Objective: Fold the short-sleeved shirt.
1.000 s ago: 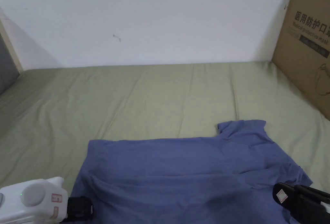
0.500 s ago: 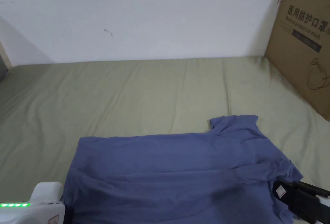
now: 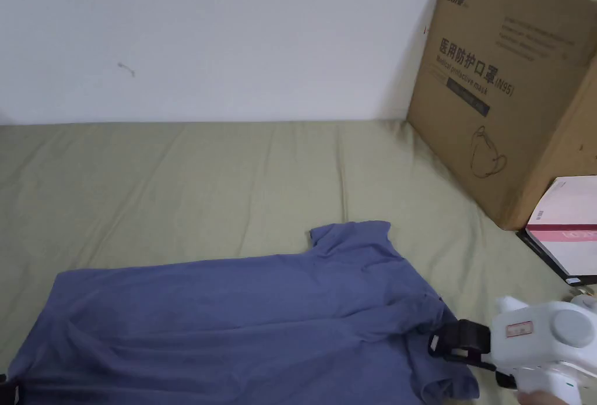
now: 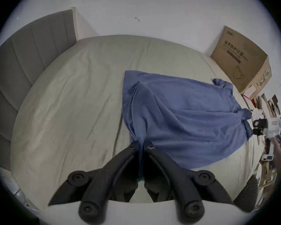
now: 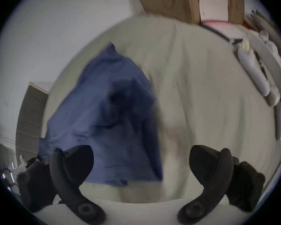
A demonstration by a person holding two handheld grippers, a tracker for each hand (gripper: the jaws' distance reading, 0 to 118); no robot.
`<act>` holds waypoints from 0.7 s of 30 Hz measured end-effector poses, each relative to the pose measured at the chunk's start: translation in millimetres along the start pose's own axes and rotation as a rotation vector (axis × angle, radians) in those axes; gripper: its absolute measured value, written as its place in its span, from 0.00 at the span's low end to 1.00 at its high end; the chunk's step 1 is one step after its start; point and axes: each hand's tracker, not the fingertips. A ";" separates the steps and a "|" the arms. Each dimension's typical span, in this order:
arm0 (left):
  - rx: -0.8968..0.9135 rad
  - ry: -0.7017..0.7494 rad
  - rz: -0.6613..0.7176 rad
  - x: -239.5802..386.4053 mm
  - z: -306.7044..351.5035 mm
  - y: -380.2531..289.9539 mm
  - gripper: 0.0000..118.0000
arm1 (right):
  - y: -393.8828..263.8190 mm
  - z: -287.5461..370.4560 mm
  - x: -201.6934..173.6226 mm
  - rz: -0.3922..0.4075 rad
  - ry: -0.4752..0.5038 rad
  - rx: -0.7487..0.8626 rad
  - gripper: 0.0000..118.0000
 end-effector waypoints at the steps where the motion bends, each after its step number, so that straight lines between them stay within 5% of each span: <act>1: -0.005 0.004 -0.003 0.9 -0.4 -1.0 0.03 | -0.2 -8.1 -0.6 0.011 -0.040 -0.021 0.84; 3: -0.016 0.009 -0.015 2.7 -1.6 -2.2 0.03 | -8.3 -8.0 -10.5 0.072 -0.046 -0.037 0.67; 4: -0.021 0.010 -0.019 4.0 -2.2 -3.2 0.03 | -13.1 -3.4 -21.1 0.157 -0.117 -0.004 0.51; 6: -0.029 0.013 -0.022 2.5 -4.7 -2.2 0.03 | -18.4 2.2 -37.4 0.287 -0.118 0.034 0.03; 8: -0.037 0.010 -0.007 2.5 -5.3 -2.3 0.03 | -27.0 14.2 -51.5 0.362 -0.126 0.060 0.03; 10: -0.045 0.003 0.006 -0.6 -5.2 0.3 0.03 | -27.6 21.7 -57.5 0.353 -0.048 0.036 0.03; 17: -0.020 -0.052 0.017 -12.0 34.5 6.0 0.03 | -39.1 85.9 -35.8 0.398 -0.097 0.090 0.03; 21: -0.046 -0.044 -0.014 -18.6 61.7 -17.8 0.03 | -66.5 122.8 0.9 0.317 -0.060 0.056 0.03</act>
